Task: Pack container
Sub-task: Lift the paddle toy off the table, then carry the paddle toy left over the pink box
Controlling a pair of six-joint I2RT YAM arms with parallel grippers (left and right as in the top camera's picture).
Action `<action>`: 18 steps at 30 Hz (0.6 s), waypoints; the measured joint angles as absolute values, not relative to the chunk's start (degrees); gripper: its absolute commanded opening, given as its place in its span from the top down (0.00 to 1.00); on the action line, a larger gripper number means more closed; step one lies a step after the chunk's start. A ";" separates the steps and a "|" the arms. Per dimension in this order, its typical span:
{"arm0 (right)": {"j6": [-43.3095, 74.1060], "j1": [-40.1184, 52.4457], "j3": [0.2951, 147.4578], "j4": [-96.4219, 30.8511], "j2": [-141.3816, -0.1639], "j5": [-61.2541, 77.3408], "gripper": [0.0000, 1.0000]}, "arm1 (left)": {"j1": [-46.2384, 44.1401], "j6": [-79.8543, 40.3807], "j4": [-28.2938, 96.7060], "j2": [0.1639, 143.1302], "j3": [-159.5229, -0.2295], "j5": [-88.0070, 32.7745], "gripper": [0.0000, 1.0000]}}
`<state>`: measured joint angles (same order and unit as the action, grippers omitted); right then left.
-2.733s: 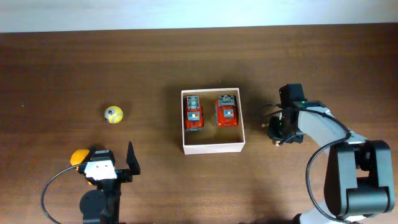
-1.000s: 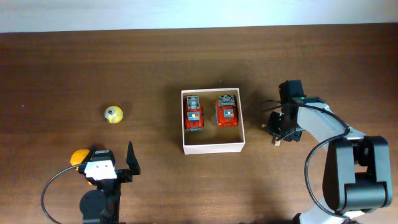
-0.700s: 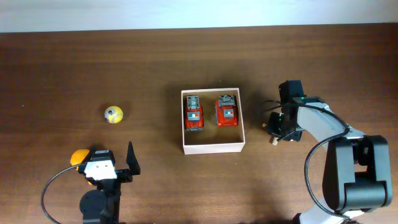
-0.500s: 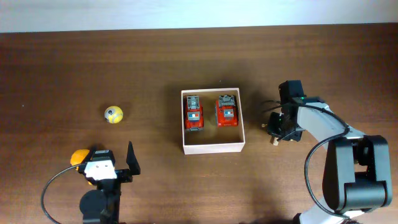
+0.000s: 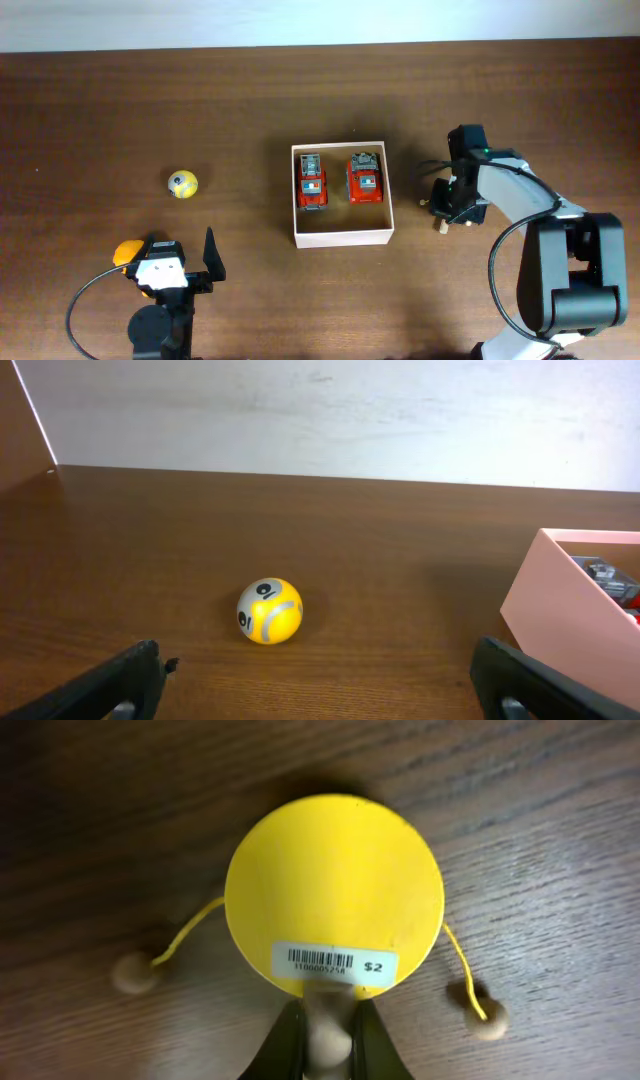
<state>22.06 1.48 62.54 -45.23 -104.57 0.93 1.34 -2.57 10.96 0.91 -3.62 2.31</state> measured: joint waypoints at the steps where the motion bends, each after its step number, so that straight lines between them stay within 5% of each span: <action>1: 22.00 1.48 63.09 -45.69 -104.60 0.95 0.94 | 1.34 -2.57 10.96 0.91 -3.62 2.31 0.01; 18: 16.73 1.48 79.37 -57.23 -104.79 1.15 0.93 | 1.34 -2.57 10.96 0.91 -3.62 2.28 0.01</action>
<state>16.73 1.48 79.37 -57.23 -104.79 1.15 1.34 -2.57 10.96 0.91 -3.62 2.28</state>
